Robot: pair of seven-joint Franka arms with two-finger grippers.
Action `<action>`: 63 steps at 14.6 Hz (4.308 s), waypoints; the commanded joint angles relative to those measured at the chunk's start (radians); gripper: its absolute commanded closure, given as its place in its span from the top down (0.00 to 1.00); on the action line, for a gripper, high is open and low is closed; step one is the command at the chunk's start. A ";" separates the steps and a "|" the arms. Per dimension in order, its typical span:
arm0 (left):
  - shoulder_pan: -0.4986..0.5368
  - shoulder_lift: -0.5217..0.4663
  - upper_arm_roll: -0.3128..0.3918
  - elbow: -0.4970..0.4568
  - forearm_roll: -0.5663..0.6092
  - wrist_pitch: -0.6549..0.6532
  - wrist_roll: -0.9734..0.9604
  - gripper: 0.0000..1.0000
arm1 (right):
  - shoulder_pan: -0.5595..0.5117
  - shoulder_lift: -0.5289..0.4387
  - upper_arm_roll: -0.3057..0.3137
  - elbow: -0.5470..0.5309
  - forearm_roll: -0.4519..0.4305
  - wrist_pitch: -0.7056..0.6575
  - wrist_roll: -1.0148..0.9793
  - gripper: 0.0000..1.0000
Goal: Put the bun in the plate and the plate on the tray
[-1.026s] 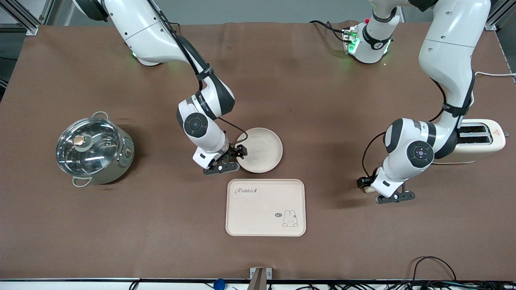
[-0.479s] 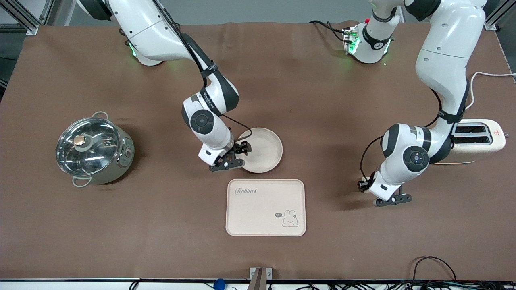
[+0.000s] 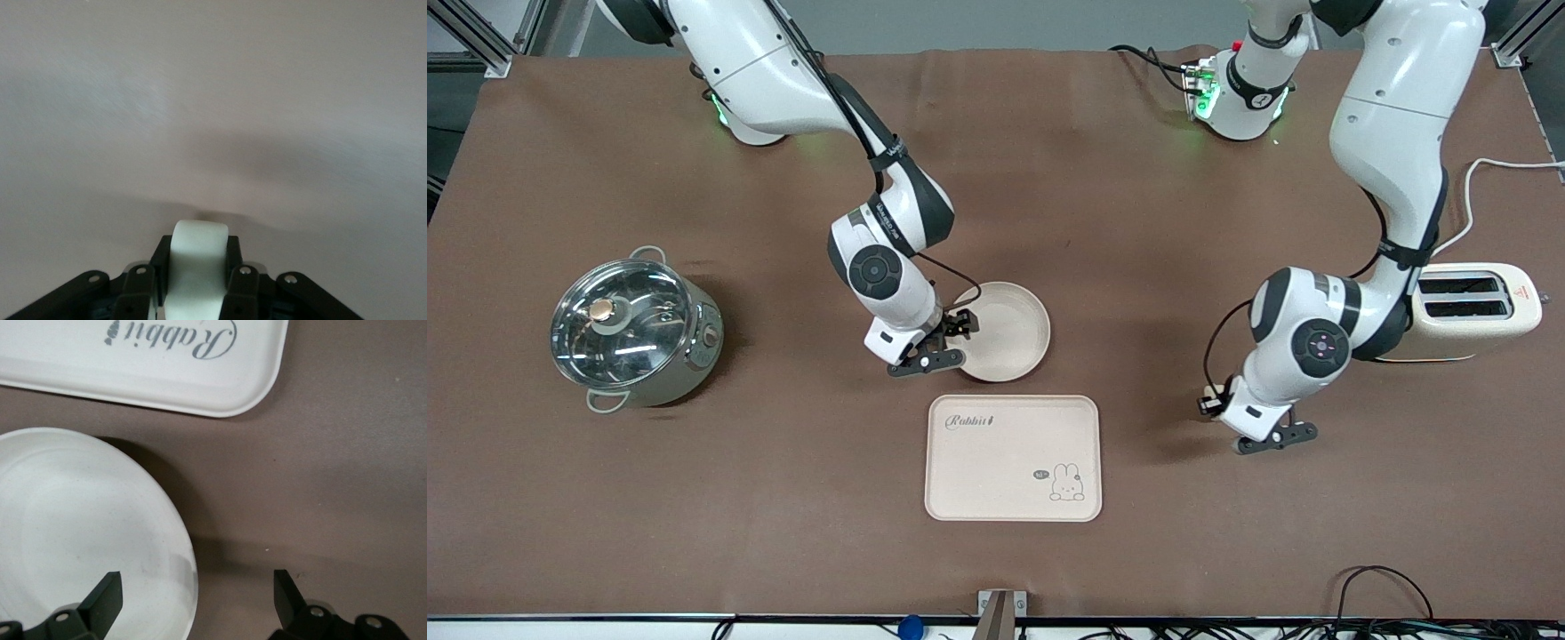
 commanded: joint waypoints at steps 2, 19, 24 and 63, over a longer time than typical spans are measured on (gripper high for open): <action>-0.066 -0.057 -0.066 -0.002 0.015 -0.086 -0.253 0.37 | -0.004 0.006 0.005 -0.001 0.018 -0.002 0.008 1.00; -0.270 0.121 -0.227 0.117 -0.063 0.027 -0.820 0.41 | 0.013 0.032 0.006 0.008 0.020 0.027 -0.008 0.24; -0.261 0.095 -0.225 0.120 -0.054 0.018 -0.817 1.00 | 0.013 0.029 0.006 0.008 0.020 0.022 -0.012 0.00; 0.139 -0.683 0.054 0.148 -0.103 -0.859 0.550 1.00 | -0.303 0.226 0.052 0.608 0.130 -0.282 0.060 1.00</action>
